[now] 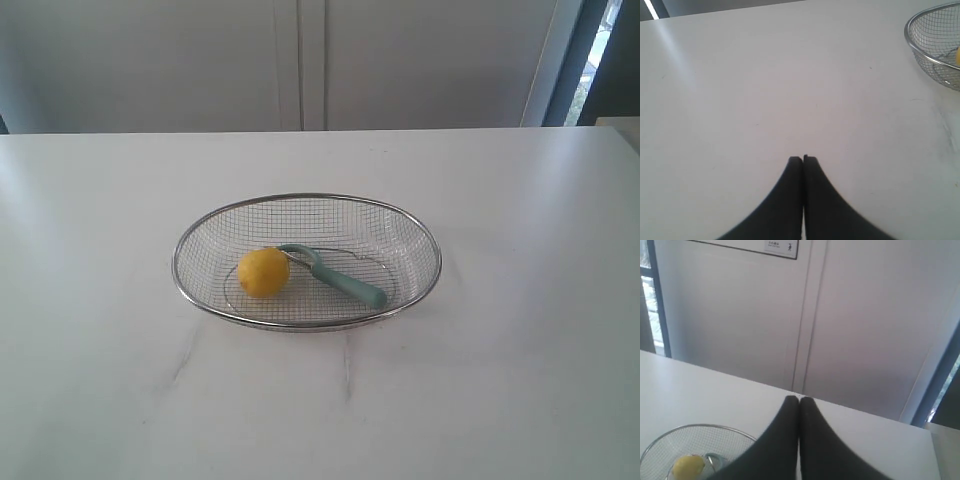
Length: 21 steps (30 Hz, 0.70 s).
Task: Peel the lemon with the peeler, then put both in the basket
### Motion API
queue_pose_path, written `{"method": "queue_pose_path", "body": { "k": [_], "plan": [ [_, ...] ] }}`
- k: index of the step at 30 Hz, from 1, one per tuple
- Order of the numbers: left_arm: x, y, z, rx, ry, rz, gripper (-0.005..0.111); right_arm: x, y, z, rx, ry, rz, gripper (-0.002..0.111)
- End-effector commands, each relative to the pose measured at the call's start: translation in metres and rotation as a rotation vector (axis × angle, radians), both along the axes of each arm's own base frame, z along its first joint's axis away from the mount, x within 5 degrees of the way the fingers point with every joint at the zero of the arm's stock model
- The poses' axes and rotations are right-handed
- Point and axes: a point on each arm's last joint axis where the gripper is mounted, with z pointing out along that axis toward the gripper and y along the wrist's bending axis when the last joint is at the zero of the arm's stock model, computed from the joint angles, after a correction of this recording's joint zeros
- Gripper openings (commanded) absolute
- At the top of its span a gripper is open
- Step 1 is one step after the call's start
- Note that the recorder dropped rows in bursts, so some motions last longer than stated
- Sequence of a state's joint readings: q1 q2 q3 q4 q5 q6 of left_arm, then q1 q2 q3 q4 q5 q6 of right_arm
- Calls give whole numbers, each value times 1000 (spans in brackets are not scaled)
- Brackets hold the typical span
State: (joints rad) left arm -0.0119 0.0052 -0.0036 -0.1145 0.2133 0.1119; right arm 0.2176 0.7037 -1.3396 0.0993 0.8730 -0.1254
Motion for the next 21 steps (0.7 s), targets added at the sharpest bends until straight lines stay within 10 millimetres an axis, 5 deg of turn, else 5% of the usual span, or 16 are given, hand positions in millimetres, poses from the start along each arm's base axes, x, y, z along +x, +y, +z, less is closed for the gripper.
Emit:
{"method": "queue_pose_path", "body": {
  "k": [1,12,16,21],
  "plan": [
    [0,0,-1,-11,-4,1,0,-14,-7,2,3,-45,-61,0],
    [0,0,-1,-11,-4,1,0,-48,-15,5,12,-136,-173,0],
    [0,0,-1,-11,-4,1,0,-50,-15,-19,7,-100,-199,0],
    [0,0,-1,-11,-6,1,0,-36,-15,-74,-11,48,-199,0]
  ]
}}
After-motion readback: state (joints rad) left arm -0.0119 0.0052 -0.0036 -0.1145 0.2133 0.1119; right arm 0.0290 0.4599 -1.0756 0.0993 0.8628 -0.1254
